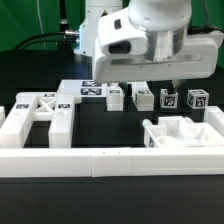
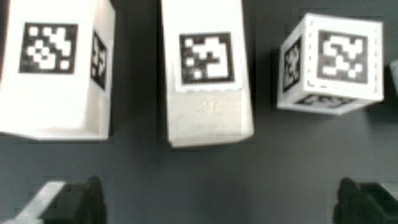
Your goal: Assemble chair
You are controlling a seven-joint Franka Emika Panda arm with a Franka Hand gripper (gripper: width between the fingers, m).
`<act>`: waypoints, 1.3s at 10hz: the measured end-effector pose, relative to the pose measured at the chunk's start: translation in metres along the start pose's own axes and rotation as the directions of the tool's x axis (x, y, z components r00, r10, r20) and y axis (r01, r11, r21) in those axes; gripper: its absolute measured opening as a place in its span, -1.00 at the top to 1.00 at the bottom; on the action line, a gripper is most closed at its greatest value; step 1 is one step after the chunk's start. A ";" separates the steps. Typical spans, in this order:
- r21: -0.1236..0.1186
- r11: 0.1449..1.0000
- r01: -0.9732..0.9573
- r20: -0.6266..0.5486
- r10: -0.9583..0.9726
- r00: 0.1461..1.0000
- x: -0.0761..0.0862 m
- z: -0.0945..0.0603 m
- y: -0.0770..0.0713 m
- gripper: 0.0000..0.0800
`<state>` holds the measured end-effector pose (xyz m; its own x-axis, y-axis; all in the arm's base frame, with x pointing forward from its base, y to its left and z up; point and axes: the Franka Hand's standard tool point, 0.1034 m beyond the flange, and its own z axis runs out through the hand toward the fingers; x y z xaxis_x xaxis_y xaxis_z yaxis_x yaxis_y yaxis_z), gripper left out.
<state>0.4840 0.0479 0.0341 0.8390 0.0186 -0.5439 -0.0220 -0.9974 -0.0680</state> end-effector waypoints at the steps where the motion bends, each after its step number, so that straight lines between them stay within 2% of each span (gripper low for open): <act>1: 0.000 1.000 -0.002 0.041 0.002 0.999 0.002 0.007 0.001 -0.62; 2: 0.002 1.000 -0.001 0.142 0.000 0.990 -0.004 0.013 0.000 -0.62; 4: 0.005 1.000 0.000 0.269 -0.002 0.963 -0.006 0.019 0.000 -0.62; 5: 0.006 1.000 -0.002 0.383 -0.001 0.924 -0.014 0.025 0.001 -0.62; 6: 0.007 1.000 -0.004 0.434 0.000 0.901 -0.011 0.030 0.003 -0.62; 11: 0.009 1.000 -0.001 0.441 -0.003 0.898 -0.009 0.040 0.004 -0.62; 13: 0.009 1.000 0.001 0.440 -0.005 0.898 -0.009 0.041 0.004 0.03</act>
Offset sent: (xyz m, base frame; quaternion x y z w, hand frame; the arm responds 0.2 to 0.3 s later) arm -0.0024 -0.0036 -0.0046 -0.0097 -0.1299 0.0105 0.9914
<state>0.4537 0.0470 0.0045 0.5138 0.0520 -0.8563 -0.0264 -0.9967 -0.0763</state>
